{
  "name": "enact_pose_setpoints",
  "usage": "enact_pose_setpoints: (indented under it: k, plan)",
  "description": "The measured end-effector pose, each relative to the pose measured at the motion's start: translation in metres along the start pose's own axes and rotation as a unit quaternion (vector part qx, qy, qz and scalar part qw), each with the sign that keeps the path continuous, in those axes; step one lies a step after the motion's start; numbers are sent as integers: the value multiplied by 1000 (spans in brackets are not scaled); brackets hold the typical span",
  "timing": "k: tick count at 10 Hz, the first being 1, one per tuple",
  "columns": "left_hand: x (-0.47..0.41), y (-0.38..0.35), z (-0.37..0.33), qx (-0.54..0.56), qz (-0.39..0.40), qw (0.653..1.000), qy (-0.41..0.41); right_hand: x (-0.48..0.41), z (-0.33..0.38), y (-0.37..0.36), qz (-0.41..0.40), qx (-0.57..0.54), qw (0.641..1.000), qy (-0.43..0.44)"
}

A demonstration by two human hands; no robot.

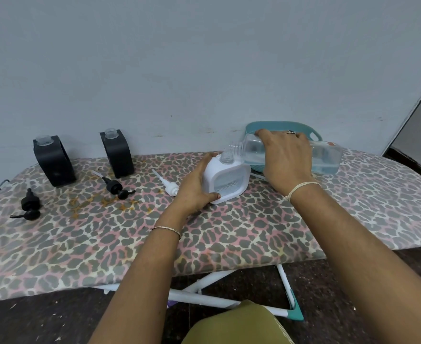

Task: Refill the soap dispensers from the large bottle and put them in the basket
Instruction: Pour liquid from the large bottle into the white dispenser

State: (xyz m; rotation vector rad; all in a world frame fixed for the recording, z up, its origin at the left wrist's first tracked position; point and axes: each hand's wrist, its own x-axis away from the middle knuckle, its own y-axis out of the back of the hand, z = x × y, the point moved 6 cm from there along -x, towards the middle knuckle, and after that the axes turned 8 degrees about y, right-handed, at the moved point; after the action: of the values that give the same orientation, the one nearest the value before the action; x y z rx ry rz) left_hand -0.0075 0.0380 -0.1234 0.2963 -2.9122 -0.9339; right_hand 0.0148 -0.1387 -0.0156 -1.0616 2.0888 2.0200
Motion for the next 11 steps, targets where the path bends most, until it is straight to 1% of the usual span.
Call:
enact_pose_setpoints:
  k: [11]
  plan:
    - [0, 1, 0, -3, 2, 1000, -8, 0, 1, -1, -4, 6, 1000, 1]
